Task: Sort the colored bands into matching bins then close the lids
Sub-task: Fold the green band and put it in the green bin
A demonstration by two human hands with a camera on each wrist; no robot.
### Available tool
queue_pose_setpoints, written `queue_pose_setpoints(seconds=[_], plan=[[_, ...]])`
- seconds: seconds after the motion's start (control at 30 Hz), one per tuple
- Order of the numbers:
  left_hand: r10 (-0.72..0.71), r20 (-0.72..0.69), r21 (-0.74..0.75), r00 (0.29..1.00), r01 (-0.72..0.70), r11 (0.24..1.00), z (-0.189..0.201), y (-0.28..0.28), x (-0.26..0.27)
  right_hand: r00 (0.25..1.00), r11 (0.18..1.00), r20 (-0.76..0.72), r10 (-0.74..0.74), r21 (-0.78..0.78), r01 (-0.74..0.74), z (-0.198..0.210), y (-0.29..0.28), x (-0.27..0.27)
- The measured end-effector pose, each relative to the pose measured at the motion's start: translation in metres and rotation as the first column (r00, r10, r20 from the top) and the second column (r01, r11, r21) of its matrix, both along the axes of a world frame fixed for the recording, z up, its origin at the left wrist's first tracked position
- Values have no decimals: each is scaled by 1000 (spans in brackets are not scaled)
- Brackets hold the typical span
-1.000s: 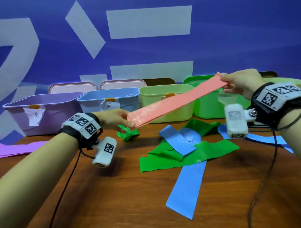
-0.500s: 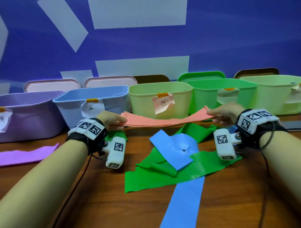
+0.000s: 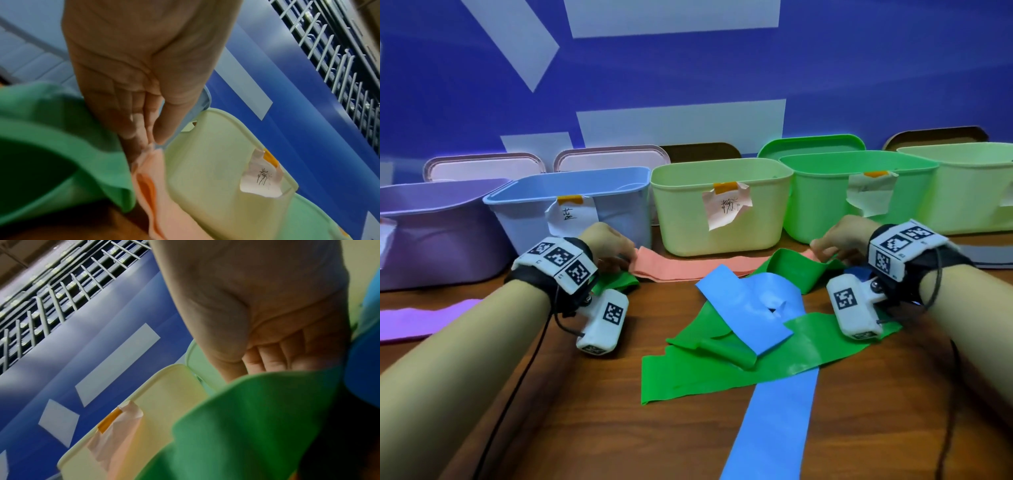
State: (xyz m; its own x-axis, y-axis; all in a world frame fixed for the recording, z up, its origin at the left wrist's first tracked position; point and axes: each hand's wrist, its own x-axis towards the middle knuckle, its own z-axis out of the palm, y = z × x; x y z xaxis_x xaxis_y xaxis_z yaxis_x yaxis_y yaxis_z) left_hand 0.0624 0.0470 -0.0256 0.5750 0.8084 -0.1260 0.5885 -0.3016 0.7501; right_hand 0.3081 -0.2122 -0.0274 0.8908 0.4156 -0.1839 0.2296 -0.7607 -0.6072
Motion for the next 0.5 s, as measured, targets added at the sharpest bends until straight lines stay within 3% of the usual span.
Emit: queue_pose_setpoints(seconds=[0.13, 0.23, 0.37, 0.5], plan=[[-53, 25, 28, 998, 52, 998, 12, -2, -10, 980, 993, 174, 99, -73, -88, 7, -2, -12], [-67, -45, 188, 997, 74, 979, 17, -3, -22, 949, 965, 215, 228, -176, -192, 14, -3, -31], [-82, -259, 246, 962, 148, 958, 14, -5, -34, 916, 915, 187, 354, -271, -298, 18, -7, -50], [-130, -455, 214, 881, 250, 944, 8, -12, -41, 894, 926, 256, 367, -187, -327, 18, -10, -59]])
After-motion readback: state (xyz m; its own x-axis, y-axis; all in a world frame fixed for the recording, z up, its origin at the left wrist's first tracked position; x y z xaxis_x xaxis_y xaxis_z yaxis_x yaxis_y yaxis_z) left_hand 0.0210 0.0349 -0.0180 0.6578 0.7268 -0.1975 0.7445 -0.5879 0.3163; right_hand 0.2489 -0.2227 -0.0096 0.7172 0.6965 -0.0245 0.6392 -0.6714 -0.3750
